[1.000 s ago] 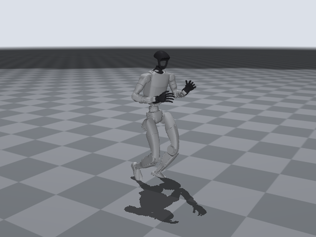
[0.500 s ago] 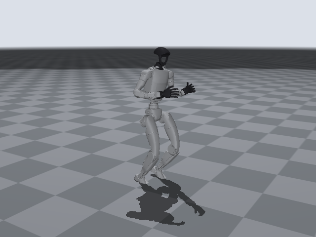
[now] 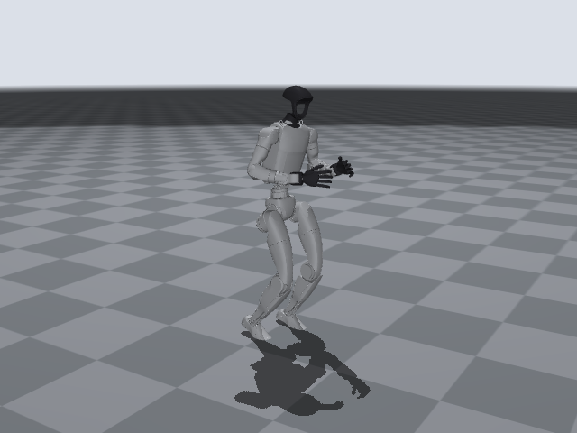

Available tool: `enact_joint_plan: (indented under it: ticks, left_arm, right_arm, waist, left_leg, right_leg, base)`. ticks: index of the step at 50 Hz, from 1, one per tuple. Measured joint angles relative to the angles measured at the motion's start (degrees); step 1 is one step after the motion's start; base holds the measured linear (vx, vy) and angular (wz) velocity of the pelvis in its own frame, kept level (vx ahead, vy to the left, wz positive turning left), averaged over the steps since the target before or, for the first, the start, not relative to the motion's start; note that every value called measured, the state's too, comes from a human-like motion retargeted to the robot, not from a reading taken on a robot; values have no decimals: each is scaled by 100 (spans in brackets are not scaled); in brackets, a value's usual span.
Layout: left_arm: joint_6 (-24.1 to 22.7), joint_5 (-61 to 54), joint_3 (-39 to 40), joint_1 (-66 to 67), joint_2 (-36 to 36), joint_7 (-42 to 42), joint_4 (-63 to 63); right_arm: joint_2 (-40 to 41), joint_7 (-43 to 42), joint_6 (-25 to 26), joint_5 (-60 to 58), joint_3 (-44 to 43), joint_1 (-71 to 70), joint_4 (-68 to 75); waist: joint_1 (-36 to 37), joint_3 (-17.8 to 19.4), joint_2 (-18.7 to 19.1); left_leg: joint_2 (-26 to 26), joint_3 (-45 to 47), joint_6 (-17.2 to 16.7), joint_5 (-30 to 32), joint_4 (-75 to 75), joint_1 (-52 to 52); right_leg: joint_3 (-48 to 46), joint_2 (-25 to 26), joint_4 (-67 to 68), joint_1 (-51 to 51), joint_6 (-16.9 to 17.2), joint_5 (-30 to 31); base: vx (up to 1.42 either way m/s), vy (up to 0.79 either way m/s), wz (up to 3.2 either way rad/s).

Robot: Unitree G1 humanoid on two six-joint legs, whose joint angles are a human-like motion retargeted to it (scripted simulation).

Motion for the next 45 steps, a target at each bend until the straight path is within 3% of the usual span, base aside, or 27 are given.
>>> enact_joint_plan:
  ticks: [7, 19, 30, 35, 45]
  left_arm:
    - [105, 402, -366, -162, 373, -277, 126]
    - [245, 438, -315, -197, 496, -622, 402]
    - [447, 206, -135, 7, 246, -902, 785]
    - [511, -2, -43, -1, 189, -1130, 1170]
    - [664, -218, -150, 103, 70, -1414, 2772]
  right_arm:
    - [111, 263, 114, -219, 231, -325, -198]
    - [189, 516, 262, -256, 353, -453, -335]
    - [215, 557, 420, -117, 256, -495, -168]
    - [167, 634, 480, 136, 128, -487, 235]
    - [116, 530, 559, 241, -285, -135, 1859]
  waist:
    - [-126, 103, -324]
    - [-112, 158, -340]
    - [111, 222, -201]
    - [223, 222, 41]
    - [386, 109, 368]
  left_leg:
    - [-493, -136, 340, -990, -274, 430]
    - [-426, -429, 313, -982, -1117, 1141]
    - [-47, -620, 113, -1237, -716, 1184]
    - [360, -700, -95, -1227, -393, 990]
    - [1055, -45, 37, -1695, 542, 515]
  right_leg:
    - [122, -547, 1320, -239, -137, -831]
    - [257, -461, 240, 252, -277, -1296]
    - [-127, -157, -580, 853, -574, -1697]
    - [-377, 212, -1115, 1062, -720, -1565]
    - [-759, 613, -1861, 1249, -771, -1317]
  base:
    - [1, 2, 0]
    - [4, -4, 11]
    - [3, -13, 7]
    - [0, -13, 8]
    - [1, -8, 18]
